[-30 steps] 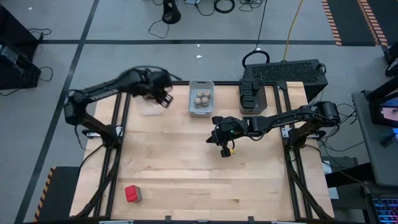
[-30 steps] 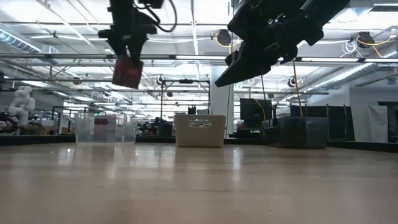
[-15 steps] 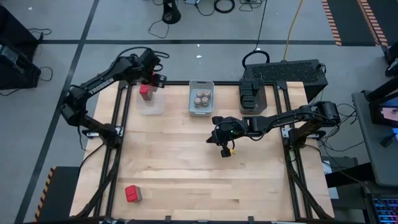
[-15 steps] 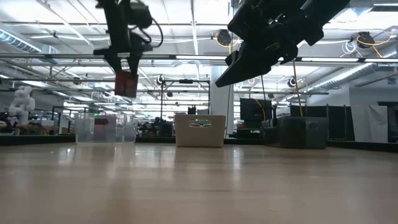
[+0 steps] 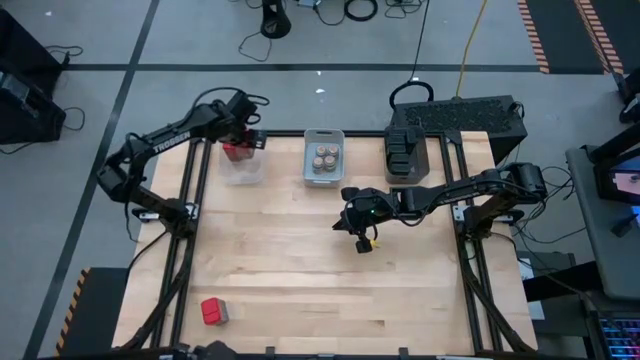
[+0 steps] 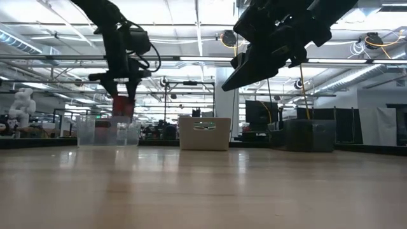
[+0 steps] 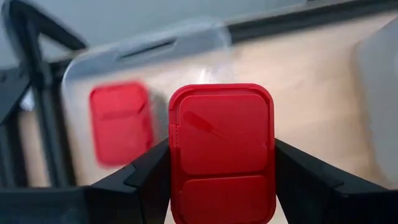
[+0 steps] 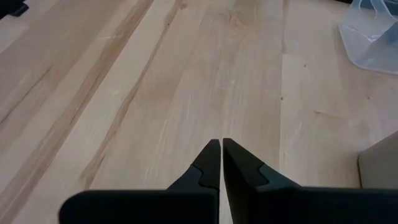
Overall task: Sort spices by type
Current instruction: Put the right red seasoning can into the transparent bin
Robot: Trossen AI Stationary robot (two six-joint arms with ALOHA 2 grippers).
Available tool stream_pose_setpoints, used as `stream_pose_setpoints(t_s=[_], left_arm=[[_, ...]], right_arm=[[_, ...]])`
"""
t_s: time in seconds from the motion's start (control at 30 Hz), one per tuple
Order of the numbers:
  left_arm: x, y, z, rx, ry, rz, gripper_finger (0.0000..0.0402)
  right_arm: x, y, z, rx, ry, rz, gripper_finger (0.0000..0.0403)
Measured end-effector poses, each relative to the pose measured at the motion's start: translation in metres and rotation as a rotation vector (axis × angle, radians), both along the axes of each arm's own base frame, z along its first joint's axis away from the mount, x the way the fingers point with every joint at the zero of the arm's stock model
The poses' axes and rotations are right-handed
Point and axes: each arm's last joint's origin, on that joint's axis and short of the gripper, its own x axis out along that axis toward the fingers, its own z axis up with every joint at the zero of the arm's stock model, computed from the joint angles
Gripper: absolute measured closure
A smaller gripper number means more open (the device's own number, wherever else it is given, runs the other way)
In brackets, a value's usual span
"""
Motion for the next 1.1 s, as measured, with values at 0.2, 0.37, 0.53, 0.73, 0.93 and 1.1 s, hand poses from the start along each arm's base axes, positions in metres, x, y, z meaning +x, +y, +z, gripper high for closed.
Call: stream_pose_setpoints(t_s=[0.2, 0.37, 0.53, 0.73, 0.93, 1.1], left_arm=[[0.000, 0.008, 0.003, 0.047, -0.049, 0.018, 0.0170], [-0.004, 0.014, 0.000, 0.037, -0.035, 0.044, 0.0171], [0.000, 0.019, -0.010, 0.014, -0.026, 0.068, 0.0172], [0.006, 0.027, -0.027, -0.018, 0.017, 0.074, 0.0168], [0.010, 0.033, -0.041, -0.035, 0.065, 0.084, 0.0167], [0.008, 0.035, -0.042, -0.032, 0.064, 0.116, 0.0166]], right_arm=[[0.000, 0.000, 0.000, 0.000, 0.000, 0.000, 0.0403], [0.000, 0.000, 0.000, 0.000, 0.000, 0.000, 0.0403], [0.000, 0.000, 0.000, 0.001, 0.001, -0.001, 0.0403], [0.000, 0.000, -0.001, 0.003, 0.008, -0.002, 0.0403], [-0.001, 0.000, -0.001, 0.003, 0.015, -0.002, 0.0403], [-0.001, 0.000, -0.001, 0.000, 0.015, 0.000, 0.0403]])
